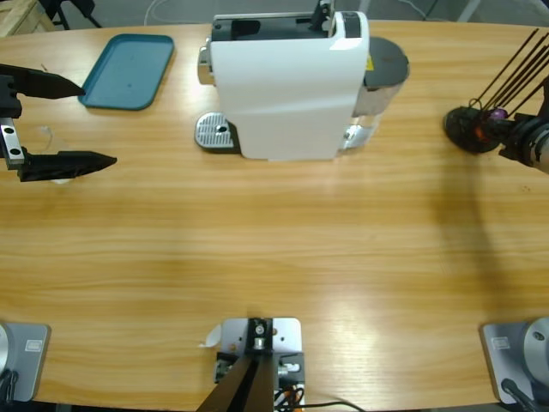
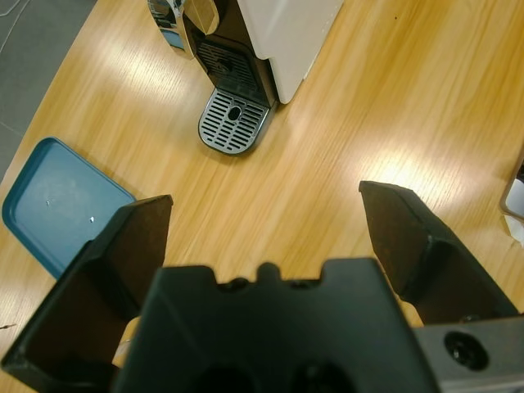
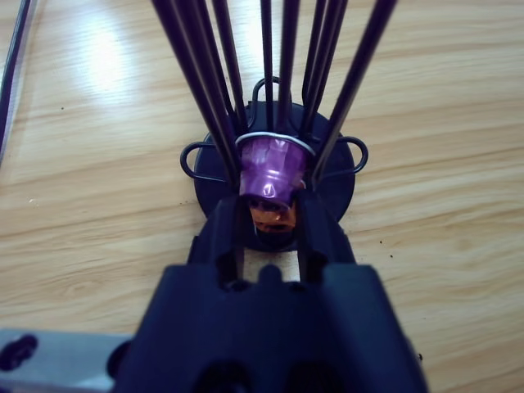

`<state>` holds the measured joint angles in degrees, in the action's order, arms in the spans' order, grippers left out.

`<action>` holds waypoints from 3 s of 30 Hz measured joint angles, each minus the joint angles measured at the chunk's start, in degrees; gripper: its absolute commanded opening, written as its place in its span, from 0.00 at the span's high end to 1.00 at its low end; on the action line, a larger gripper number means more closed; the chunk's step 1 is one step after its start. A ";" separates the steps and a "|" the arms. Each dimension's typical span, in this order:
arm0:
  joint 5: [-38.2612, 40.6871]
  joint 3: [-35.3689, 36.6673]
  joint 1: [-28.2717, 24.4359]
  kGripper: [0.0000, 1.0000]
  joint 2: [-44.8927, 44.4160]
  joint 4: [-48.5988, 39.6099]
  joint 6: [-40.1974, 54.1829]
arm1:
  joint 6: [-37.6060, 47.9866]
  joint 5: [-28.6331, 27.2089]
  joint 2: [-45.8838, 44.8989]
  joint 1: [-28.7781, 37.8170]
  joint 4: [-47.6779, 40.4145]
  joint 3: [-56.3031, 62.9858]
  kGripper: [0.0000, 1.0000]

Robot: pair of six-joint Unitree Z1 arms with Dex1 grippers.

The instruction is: Pour coffee

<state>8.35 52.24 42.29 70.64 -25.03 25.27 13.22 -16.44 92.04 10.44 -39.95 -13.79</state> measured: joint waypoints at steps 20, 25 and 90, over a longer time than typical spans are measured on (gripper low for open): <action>0.00 0.00 0.76 0.01 0.20 0.07 -0.76 | -0.08 -0.10 -2.59 0.57 1.33 0.84 0.17; 0.00 -0.01 1.21 0.01 0.20 0.07 -1.14 | 0.08 -0.11 -2.59 0.63 1.15 0.84 0.27; -0.21 -0.01 4.01 0.01 1.92 1.04 -2.50 | 0.07 -1.11 0.83 -0.56 -4.04 1.71 0.67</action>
<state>8.14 52.22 46.30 72.56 -23.99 22.77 13.29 -17.54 92.86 9.88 -43.99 -12.08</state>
